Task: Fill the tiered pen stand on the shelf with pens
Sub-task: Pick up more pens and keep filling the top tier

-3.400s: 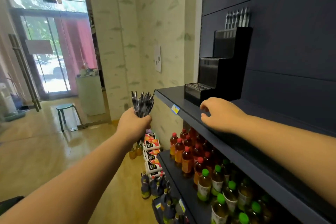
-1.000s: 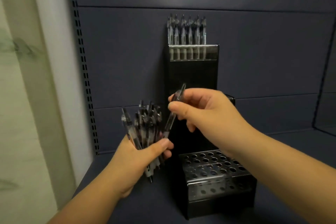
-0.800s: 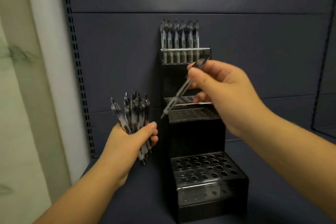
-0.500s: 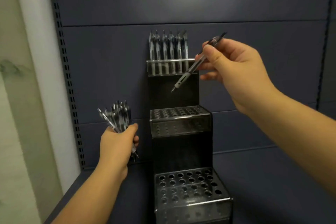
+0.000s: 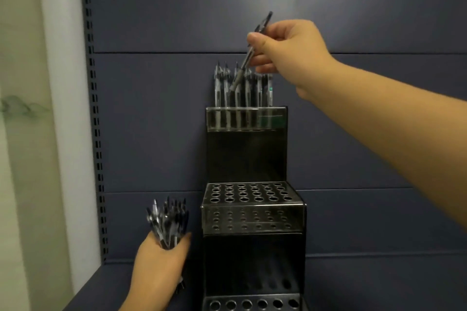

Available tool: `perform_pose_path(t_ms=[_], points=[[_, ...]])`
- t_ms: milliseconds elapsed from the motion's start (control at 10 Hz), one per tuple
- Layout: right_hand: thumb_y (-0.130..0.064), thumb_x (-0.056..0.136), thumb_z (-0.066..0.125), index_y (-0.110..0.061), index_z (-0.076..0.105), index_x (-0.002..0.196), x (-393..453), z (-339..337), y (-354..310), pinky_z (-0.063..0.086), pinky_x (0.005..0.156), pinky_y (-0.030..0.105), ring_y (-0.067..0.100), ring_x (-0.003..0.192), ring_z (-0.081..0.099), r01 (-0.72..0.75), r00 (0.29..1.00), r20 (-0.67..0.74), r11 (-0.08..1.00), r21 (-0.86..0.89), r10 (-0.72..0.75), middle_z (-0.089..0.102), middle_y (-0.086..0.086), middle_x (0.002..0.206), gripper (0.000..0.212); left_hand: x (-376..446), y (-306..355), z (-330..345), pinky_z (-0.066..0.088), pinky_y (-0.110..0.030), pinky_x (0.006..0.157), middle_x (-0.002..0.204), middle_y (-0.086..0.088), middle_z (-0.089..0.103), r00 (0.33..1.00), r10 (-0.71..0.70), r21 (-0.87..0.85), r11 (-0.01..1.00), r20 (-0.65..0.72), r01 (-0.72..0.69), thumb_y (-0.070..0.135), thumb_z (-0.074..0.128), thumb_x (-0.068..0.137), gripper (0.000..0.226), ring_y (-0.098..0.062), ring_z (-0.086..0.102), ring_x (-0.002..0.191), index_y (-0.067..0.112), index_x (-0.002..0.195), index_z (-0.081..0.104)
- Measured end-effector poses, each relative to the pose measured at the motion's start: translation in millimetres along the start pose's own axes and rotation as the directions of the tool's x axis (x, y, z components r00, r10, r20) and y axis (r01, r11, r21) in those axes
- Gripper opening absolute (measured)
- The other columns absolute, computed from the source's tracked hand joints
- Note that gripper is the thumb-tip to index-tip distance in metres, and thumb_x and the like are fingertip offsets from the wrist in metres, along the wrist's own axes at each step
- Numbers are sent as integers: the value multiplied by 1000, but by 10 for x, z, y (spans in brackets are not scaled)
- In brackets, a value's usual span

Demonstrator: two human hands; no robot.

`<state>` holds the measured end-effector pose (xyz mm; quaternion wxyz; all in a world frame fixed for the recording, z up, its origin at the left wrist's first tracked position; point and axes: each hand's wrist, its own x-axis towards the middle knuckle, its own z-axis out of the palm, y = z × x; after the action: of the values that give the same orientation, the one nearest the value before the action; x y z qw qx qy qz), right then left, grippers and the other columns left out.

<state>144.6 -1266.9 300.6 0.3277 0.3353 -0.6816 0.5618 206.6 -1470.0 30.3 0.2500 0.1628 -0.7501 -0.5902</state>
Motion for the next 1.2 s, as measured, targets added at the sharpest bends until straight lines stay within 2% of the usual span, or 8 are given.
perform_pose_path(t_ms=[200, 300, 400, 600, 800, 1000, 1100, 1200], points=[[-21, 95, 73, 1, 69, 104, 201, 293, 143, 60, 62, 27, 20, 74, 77, -62, 990, 123, 996, -67, 70, 72, 9, 83, 23, 13, -58, 46, 36, -14, 42, 69, -2, 58, 994, 80, 144, 985, 73, -90, 22, 55, 98, 14, -13, 55, 56, 14, 89, 61], [-21, 95, 72, 6, 70, 100, 249, 309, 138, 60, 62, 26, 19, 72, 77, -45, 988, 139, 991, -124, 63, 73, 11, 79, 27, -51, -67, 18, 39, -18, 55, 75, 5, 59, 995, 90, 25, 996, 34, -91, 8, 66, 92, 25, -5, 53, 64, 27, 80, 53], [-21, 95, 71, 5, 70, 96, 291, 298, 83, 61, 63, 26, 18, 72, 77, -17, 987, 151, 980, -197, 48, 73, 11, 79, 27, -23, -123, 27, 39, -18, 57, 78, 7, 59, 993, 112, 8, 994, 35, -112, 6, 68, 90, 29, -4, 54, 67, 28, 82, 52], [-23, 95, 71, 4, 68, 100, 362, 292, -10, 61, 62, 24, 16, 72, 77, -49, 974, 199, 961, -273, 106, 74, 12, 86, 28, 10, -72, 23, 40, -17, 39, 73, -9, 61, 997, 57, 2, 998, 52, -58, 20, 63, 94, 10, -21, 59, 57, 16, 87, 57], [-24, 94, 73, 0, 67, 101, 425, 296, -72, 58, 57, 20, 15, 70, 77, -105, 962, 216, 955, -278, 169, 74, 12, 87, 25, -41, -104, 9, 41, -21, 60, 80, 6, 62, 996, 76, -85, 994, 36, -73, 3, 71, 88, 24, -6, 57, 70, 23, 86, 57], [-22, 93, 74, 2, 67, 108, 404, 379, -15, 59, 60, 21, 16, 72, 77, -115, 943, 270, 954, -278, 193, 74, 12, 86, 30, 36, -86, 17, 43, -21, 51, 82, 2, 63, 997, 69, -19, 997, 44, -68, 23, 69, 91, 17, -17, 63, 69, 26, 105, 60], [-23, 92, 75, 0, 67, 104, 433, 423, -11, 60, 61, 23, 19, 73, 77, -103, 945, 270, 948, -300, 187, 74, 12, 82, 27, 29, -117, 29, 42, -20, 56, 82, 7, 60, 996, 79, -74, 994, 41, -76, 14, 71, 90, 25, -10, 59, 71, 17, 113, 62], [-23, 94, 73, -2, 66, 100, 396, 448, -34, 62, 61, 27, 19, 73, 78, -103, 884, 379, 906, -411, 272, 76, 11, 81, 23, 29, -80, 21, 44, -27, 68, 87, 8, 61, 996, 75, -18, 997, 40, -74, 22, 72, 88, 31, -10, 59, 77, 19, 118, 63]])
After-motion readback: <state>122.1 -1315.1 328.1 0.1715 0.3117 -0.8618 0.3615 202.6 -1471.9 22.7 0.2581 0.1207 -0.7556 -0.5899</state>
